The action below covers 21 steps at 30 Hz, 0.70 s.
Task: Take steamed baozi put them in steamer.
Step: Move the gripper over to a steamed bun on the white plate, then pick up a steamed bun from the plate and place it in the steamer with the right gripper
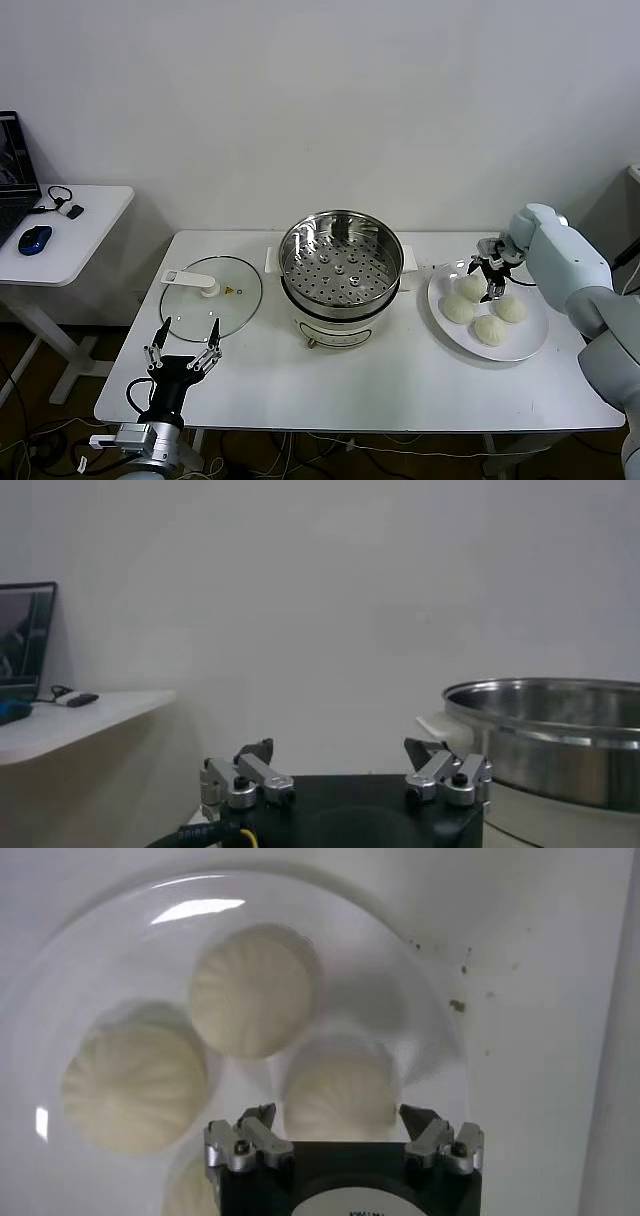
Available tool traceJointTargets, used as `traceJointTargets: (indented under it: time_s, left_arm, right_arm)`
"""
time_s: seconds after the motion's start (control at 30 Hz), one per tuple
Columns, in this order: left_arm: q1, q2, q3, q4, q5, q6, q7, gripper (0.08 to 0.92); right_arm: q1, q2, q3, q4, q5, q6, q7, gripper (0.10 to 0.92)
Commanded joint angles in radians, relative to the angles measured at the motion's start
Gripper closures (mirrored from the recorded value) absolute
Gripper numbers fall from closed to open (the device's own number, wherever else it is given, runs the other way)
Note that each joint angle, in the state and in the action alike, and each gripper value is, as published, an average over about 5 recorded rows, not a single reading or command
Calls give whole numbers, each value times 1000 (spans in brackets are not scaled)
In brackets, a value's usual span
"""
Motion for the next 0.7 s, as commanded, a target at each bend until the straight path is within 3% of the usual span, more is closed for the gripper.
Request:
traceJointTargets:
  time_s: [0.03,0.33,0.7]
  left_arm:
    - [1,-1,1,1,-2,-1,1,177]
    - [0,-1,1,1,-3,0,1,177]
    - [0,-2,-1,2,-4,0,0,177]
  right_arm:
    - [-9,8,48,-12,-45,1,17,203]
    - [-11,9,64,-11,-44,-11,2,214]
    - [-12,1,67,4,-27,-17,-21,343]
